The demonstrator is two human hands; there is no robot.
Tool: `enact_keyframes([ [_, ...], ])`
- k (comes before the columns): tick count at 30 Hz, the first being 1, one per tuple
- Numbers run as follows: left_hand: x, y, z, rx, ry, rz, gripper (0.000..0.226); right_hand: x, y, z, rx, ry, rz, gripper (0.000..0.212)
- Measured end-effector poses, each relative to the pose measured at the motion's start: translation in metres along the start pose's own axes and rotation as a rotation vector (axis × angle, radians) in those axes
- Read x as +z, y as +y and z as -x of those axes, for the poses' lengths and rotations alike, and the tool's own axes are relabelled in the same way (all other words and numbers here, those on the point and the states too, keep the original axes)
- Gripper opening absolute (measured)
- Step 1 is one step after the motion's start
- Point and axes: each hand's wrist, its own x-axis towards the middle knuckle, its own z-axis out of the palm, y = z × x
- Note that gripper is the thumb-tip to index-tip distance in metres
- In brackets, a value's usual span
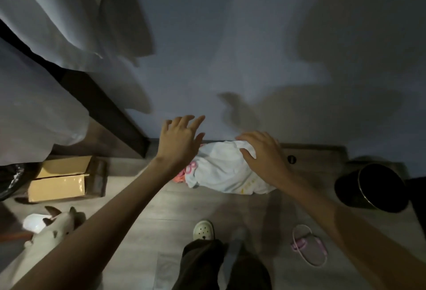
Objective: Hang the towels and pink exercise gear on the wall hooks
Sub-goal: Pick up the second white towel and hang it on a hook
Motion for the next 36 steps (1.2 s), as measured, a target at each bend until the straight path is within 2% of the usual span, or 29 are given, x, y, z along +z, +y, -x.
enact_keyframes([
  [9, 0.163, -0.057, -0.005, -0.191, -0.191, 0.117, 0.050, 0.149, 0.053, -0.040, 0.124, -0.243, -0.052, 0.028],
  [18, 0.411, -0.111, 0.019, -0.425, -0.254, 0.220, 0.054, 0.367, 0.161, -0.059, 0.051, -0.513, -0.062, 0.037],
  [23, 0.554, -0.139, 0.014, -0.500, -0.245, 0.258, 0.056, 0.495, 0.219, -0.081, 0.060, -0.514, -0.089, 0.038],
  [26, 0.632, -0.156, 0.008, -0.551, -0.224, 0.312, 0.060, 0.564, 0.248, -0.098, 0.033, -0.508, -0.087, 0.045],
  [31, 0.721, -0.166, -0.003, -0.653, -0.099, 0.458, 0.068, 0.645, 0.279, -0.123, 0.022, -0.455, -0.081, 0.056],
  [33, 0.739, -0.168, -0.007, -0.716, -0.043, 0.543, 0.069, 0.664, 0.282, -0.130, 0.037, -0.411, -0.080, 0.053],
  [36, 0.761, -0.172, -0.013, -0.784, 0.047, 0.703, 0.074, 0.686, 0.283, -0.139, 0.071, -0.328, -0.109, 0.034],
])
